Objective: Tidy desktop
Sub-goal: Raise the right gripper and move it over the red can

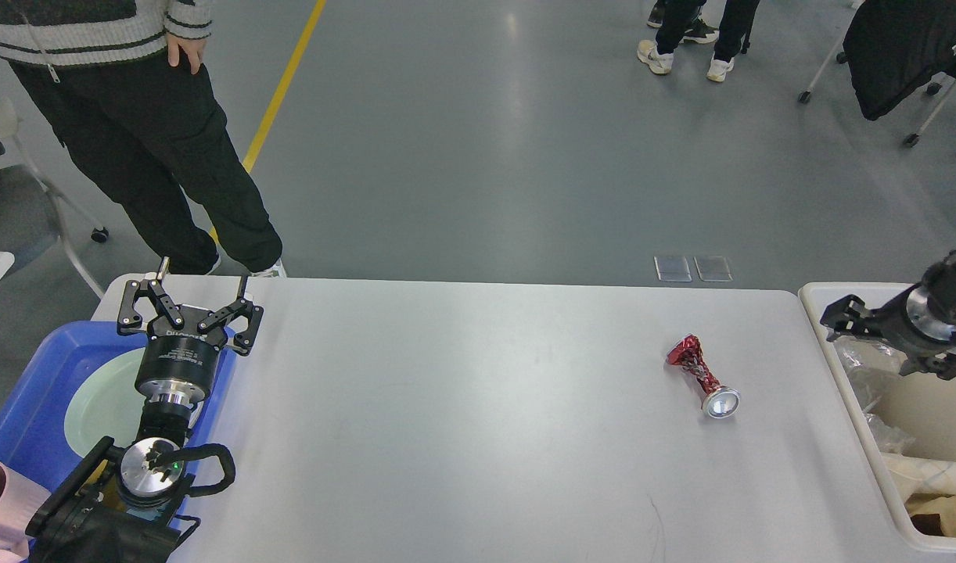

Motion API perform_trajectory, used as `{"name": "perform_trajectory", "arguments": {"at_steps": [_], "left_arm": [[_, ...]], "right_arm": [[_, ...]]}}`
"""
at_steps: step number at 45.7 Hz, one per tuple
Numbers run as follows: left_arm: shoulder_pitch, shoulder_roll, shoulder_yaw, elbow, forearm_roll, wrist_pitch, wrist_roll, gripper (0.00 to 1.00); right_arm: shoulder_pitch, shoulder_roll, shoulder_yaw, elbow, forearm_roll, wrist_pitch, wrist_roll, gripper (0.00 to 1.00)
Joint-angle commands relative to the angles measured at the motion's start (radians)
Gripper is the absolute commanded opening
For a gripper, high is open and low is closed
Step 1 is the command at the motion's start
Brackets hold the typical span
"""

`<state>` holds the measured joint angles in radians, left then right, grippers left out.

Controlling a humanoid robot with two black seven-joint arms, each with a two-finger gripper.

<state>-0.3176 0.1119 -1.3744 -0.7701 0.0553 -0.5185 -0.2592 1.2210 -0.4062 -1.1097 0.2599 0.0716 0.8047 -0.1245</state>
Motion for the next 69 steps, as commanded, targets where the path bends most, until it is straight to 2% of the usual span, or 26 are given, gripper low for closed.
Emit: {"name": "perform_trajectory", "arguments": {"at_steps": [1, 4, 9, 18, 29, 38, 46, 56, 63, 69], "left_arm": [[0.002, 0.0, -0.002, 0.0, 0.0, 0.0, 0.0, 0.96], [0.0, 0.0, 0.001, 0.0, 0.0, 0.0, 0.0, 0.96], [0.0, -0.001, 0.001, 0.0, 0.0, 0.0, 0.0, 0.96], [0.0, 0.0, 0.001, 0.0, 0.0, 0.0, 0.0, 0.96], [0.002, -0.001, 0.001, 0.0, 0.0, 0.0, 0.0, 0.96], [0.0, 0.0, -0.002, 0.0, 0.0, 0.0, 0.0, 0.96], [0.002, -0.001, 0.001, 0.0, 0.0, 0.0, 0.0, 0.96], [0.002, -0.001, 0.001, 0.0, 0.0, 0.0, 0.0, 0.96], [0.002, -0.001, 0.001, 0.0, 0.0, 0.0, 0.0, 0.96], [0.0, -0.001, 0.001, 0.0, 0.0, 0.0, 0.0, 0.96]], "right_arm": [[0.156, 0.026, -0.024, 0.097, -0.001, 0.094, -0.064, 1.0], [0.248, 0.029, -0.022, 0.192, -0.001, 0.094, -0.095, 1.0], [0.422, 0.038, -0.033, 0.401, -0.009, 0.094, -0.121, 1.0], [0.682, 0.133, 0.002, 0.725, -0.026, 0.093, -0.188, 1.0], [0.935, 0.124, 0.079, 1.03, -0.023, 0.085, -0.191, 1.0], [1.15, 0.032, 0.079, 1.274, -0.026, 0.074, -0.191, 0.98], [1.175, 0.015, 0.054, 1.297, -0.03, 0.045, -0.191, 0.97], [1.147, 0.015, -0.013, 1.289, -0.045, -0.061, -0.191, 0.97], [1.103, 0.009, -0.022, 1.276, -0.047, -0.165, -0.188, 0.97], [0.967, 0.035, -0.016, 1.198, -0.065, -0.277, -0.185, 0.97]]}}
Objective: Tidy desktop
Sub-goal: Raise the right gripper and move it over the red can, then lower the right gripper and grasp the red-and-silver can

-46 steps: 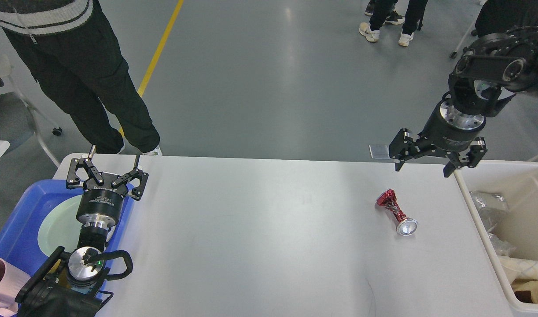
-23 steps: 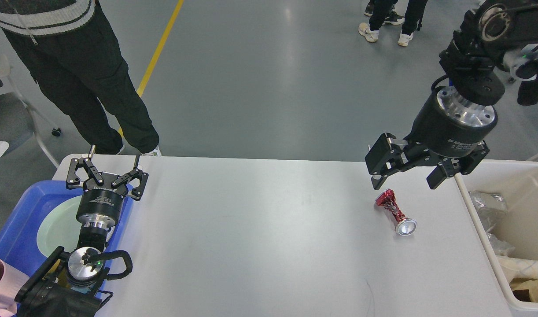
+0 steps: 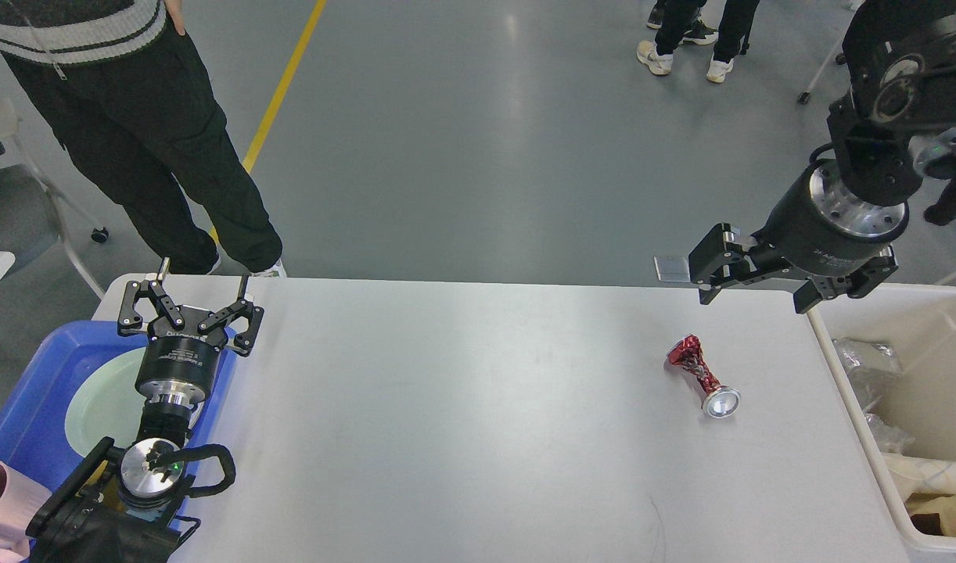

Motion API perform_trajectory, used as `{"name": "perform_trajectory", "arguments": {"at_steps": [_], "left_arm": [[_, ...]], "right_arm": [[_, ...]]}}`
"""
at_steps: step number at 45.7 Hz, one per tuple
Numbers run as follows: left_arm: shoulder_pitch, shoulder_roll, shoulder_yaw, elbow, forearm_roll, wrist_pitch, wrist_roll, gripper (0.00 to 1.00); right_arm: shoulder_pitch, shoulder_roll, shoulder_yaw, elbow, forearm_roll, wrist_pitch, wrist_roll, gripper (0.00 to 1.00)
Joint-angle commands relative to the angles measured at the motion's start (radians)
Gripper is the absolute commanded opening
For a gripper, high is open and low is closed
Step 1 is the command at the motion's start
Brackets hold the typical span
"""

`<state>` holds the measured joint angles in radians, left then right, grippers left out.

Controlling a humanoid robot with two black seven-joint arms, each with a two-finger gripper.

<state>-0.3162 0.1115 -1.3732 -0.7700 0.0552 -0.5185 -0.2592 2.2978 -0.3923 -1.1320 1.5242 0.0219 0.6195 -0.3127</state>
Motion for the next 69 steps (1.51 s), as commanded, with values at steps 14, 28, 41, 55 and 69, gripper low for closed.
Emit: {"name": "perform_trajectory", "arguments": {"at_steps": [14, 28, 41, 55, 69], "left_arm": [[0.0, 0.001, 0.0, 0.0, 0.0, 0.0, 0.0, 0.96], [-0.001, 0.001, 0.0, 0.0, 0.0, 0.0, 0.0, 0.96], [-0.001, 0.001, 0.0, 0.0, 0.0, 0.0, 0.0, 0.96], [-0.001, 0.001, 0.0, 0.0, 0.0, 0.0, 0.0, 0.96], [-0.001, 0.001, 0.0, 0.0, 0.0, 0.0, 0.0, 0.96]], "right_arm": [[-0.605, 0.075, 0.015, -0.502, -0.085, -0.141, 0.01, 0.97], [-0.969, 0.156, 0.109, -0.806, -0.086, -0.265, 0.01, 0.97], [-1.075, 0.22, 0.124, -0.831, -0.085, -0.397, 0.01, 0.97], [-1.124, 0.233, 0.179, -0.872, -0.088, -0.461, 0.012, 0.96], [-1.164, 0.254, 0.181, -0.894, -0.232, -0.518, 0.02, 0.91]]}}
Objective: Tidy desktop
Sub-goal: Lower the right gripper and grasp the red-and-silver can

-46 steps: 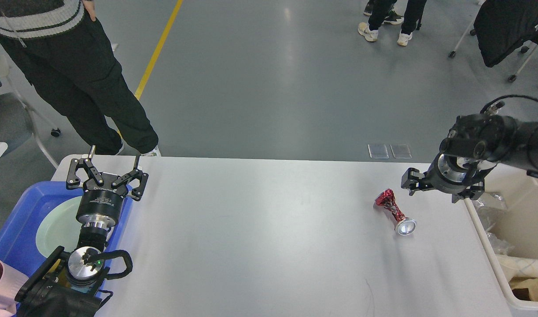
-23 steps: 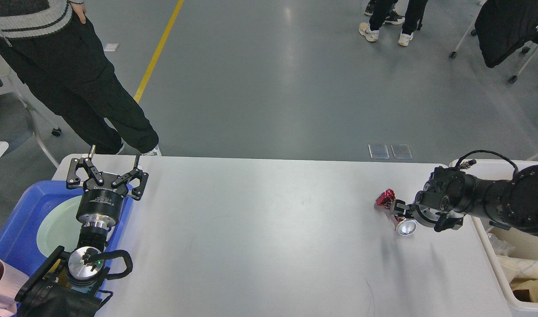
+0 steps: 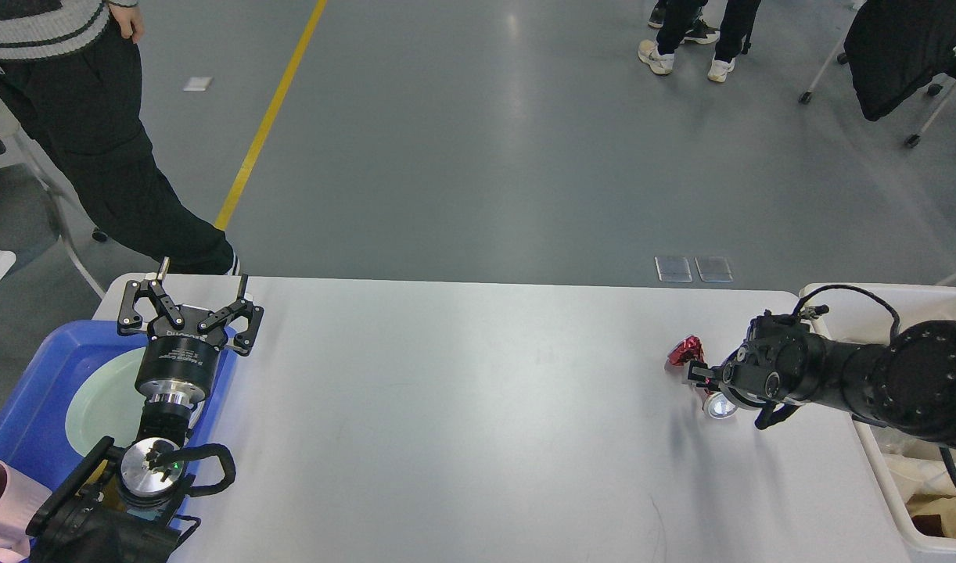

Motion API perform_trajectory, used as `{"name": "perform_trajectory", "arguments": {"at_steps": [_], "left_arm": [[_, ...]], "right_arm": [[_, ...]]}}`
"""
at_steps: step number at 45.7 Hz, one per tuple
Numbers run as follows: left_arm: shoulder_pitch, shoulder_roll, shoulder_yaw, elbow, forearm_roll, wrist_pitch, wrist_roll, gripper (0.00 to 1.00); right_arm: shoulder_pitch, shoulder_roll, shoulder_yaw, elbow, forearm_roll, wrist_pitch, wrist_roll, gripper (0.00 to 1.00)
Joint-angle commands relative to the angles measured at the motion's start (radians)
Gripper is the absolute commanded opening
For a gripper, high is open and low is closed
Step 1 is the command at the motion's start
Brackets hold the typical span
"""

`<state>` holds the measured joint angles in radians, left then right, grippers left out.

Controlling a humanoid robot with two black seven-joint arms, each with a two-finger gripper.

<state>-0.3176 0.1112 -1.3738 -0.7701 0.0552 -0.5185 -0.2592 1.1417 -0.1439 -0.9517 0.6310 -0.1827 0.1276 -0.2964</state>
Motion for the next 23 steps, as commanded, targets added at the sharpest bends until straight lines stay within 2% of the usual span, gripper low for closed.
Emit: {"name": "perform_trajectory", "arguments": {"at_steps": [1, 23], "left_arm": [[0.0, 0.001, 0.001, 0.0, 0.0, 0.0, 0.0, 0.96], [0.0, 0.001, 0.001, 0.0, 0.0, 0.0, 0.0, 0.96]], "right_arm": [[-0.01, 0.009, 0.001, 0.0, -0.027, -0.031, 0.003, 0.91], [-0.079, 0.027, 0.018, -0.037, -0.029, -0.091, 0.003, 0.91]]}}
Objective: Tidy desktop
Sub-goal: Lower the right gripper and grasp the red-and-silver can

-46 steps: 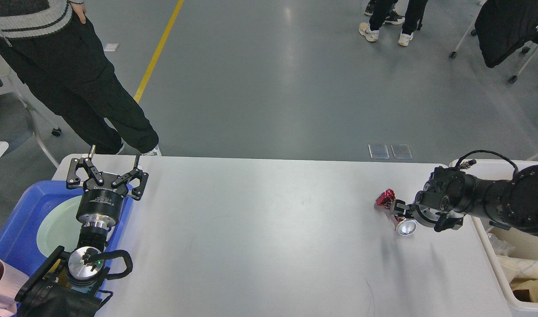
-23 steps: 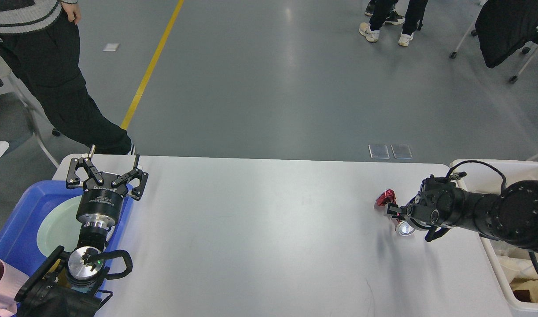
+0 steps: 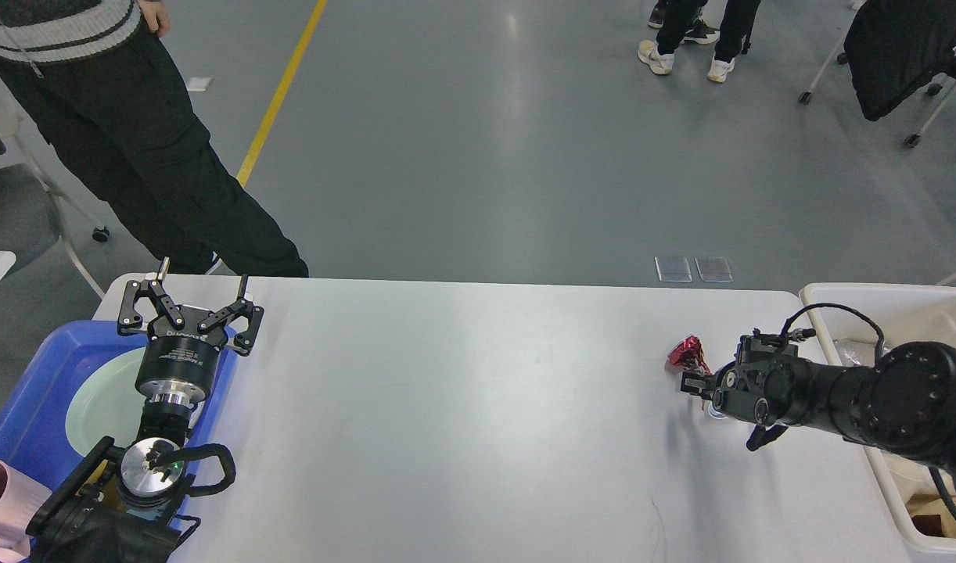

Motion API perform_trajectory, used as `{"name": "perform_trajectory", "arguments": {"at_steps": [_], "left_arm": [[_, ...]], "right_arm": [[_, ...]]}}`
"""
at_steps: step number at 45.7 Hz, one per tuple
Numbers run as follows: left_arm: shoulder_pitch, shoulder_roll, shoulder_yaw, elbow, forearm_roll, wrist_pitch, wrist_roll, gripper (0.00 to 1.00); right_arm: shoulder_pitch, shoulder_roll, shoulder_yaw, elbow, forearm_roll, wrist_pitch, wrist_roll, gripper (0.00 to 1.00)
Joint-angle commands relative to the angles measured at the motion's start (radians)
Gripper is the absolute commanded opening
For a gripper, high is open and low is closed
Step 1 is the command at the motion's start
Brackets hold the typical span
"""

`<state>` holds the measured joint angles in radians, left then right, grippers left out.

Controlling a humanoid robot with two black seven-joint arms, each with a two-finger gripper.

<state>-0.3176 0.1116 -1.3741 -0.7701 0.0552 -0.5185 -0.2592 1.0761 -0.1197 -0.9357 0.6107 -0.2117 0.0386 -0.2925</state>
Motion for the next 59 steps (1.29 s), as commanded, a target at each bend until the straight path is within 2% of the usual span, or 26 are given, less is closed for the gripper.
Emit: {"name": "perform_trajectory", "arguments": {"at_steps": [1, 5, 16, 25, 28, 34, 49, 59], "left_arm": [[0.0, -0.001, 0.001, 0.0, 0.0, 0.0, 0.0, 0.96], [0.0, 0.0, -0.002, 0.0, 0.0, 0.0, 0.0, 0.96], [0.0, -0.001, 0.001, 0.0, 0.0, 0.0, 0.0, 0.96], [0.0, -0.001, 0.001, 0.0, 0.0, 0.0, 0.0, 0.96], [0.0, -0.001, 0.001, 0.0, 0.0, 0.0, 0.0, 0.96], [0.0, 0.0, -0.002, 0.0, 0.0, 0.0, 0.0, 0.96], [0.0, -0.001, 0.001, 0.0, 0.0, 0.0, 0.0, 0.96], [0.0, -0.001, 0.001, 0.0, 0.0, 0.0, 0.0, 0.96]], "right_arm": [[-0.015, 0.003, 0.002, -0.017, 0.0, -0.002, 0.0, 0.91], [-0.018, 0.003, 0.009, -0.02, 0.0, -0.006, 0.0, 0.88], [-0.027, 0.003, 0.028, -0.022, 0.002, -0.008, 0.0, 0.66], [-0.034, -0.002, 0.032, -0.02, 0.003, -0.008, 0.0, 0.33], [-0.038, -0.005, 0.041, -0.02, 0.003, -0.008, 0.0, 0.25], [-0.051, -0.008, 0.061, -0.019, 0.006, -0.008, 0.0, 0.01], [-0.015, -0.051, 0.123, 0.026, 0.044, 0.018, -0.014, 0.0], [0.139, -0.158, 0.118, 0.149, 0.112, 0.199, -0.017, 0.0]]}}
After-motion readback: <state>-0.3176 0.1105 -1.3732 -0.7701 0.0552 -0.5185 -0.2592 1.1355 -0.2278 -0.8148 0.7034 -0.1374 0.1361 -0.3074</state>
